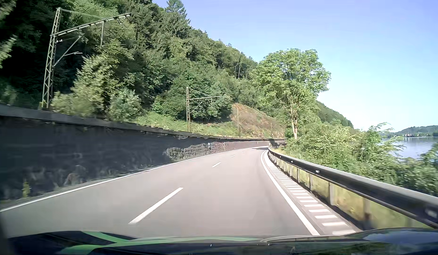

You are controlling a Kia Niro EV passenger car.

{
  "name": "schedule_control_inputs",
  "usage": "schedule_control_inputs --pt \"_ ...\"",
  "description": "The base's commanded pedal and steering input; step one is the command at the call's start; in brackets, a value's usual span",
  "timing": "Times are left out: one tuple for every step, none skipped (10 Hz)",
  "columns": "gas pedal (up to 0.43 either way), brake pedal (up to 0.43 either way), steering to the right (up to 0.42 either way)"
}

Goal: Follow the waypoints while adhering to traffic rules and regulations

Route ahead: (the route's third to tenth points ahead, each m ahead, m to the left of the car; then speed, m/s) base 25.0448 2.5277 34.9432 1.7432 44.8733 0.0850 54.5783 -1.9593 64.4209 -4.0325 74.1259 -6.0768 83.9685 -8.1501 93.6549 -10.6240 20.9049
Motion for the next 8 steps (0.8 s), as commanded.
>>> schedule_control_inputs --pt "0.189 0.0 0.013" --pt "0.197 0.0 0.014" --pt "0.197 0.0 0.016" --pt "0.197 0.0 0.016" --pt "0.197 0.0 0.016" --pt "0.197 0.0 0.016" --pt "0.197 0.0 0.016" --pt "0.197 0.0 0.016"
